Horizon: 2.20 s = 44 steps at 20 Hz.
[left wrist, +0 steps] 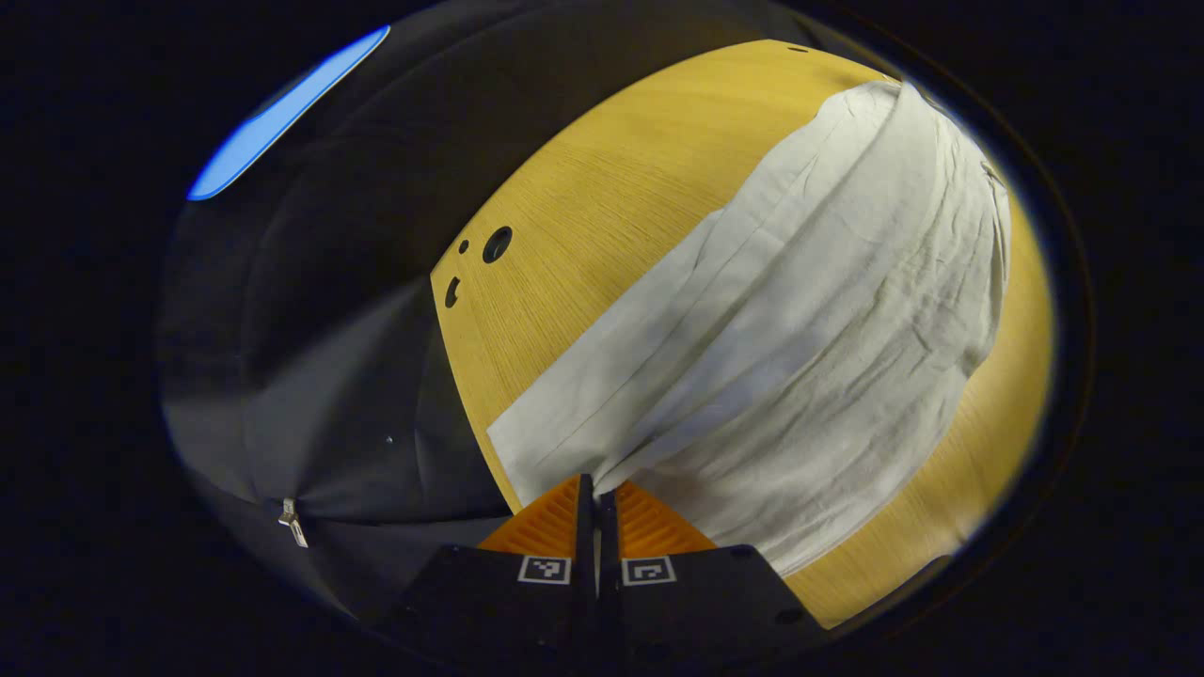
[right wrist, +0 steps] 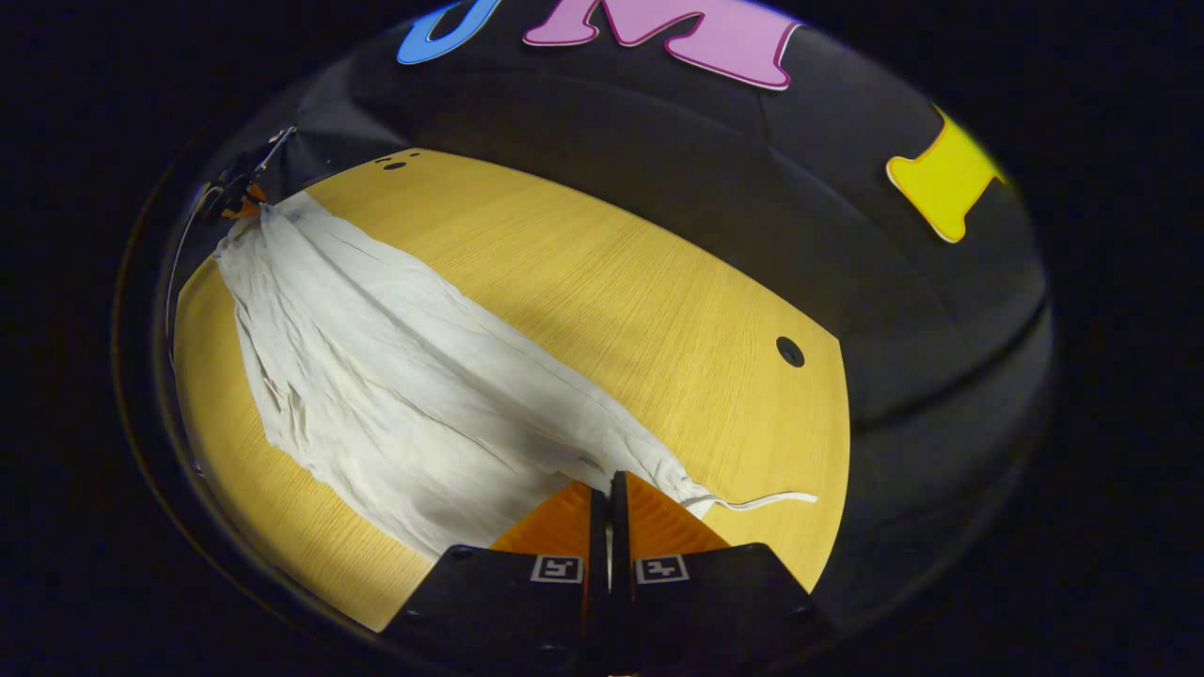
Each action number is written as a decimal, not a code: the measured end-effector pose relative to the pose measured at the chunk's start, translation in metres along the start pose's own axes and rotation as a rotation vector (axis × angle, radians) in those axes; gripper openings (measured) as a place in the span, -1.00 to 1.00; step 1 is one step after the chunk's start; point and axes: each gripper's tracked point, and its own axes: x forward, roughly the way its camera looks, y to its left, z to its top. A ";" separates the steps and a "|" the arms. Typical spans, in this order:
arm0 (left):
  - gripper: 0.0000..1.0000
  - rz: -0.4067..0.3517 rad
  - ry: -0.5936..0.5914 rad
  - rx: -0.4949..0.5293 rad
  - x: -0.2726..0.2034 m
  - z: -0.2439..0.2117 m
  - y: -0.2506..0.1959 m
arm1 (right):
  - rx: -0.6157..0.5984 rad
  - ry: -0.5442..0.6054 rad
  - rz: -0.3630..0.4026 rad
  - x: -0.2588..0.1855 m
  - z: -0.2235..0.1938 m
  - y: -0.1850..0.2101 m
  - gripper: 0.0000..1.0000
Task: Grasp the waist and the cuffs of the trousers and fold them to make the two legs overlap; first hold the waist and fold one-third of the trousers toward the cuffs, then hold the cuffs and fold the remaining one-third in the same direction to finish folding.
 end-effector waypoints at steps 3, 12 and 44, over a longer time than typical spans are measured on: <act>-0.89 -0.008 0.040 0.010 0.009 -0.004 -0.004 | 0.055 0.027 0.027 0.017 -0.004 0.000 -0.83; 0.24 0.006 0.099 -0.036 0.013 -0.022 0.000 | 0.467 -0.058 0.089 0.024 0.020 -0.025 0.25; 0.96 -0.259 -0.096 -1.080 -0.120 -0.083 -0.099 | 1.563 -0.111 -0.146 -0.038 -0.102 -0.007 0.42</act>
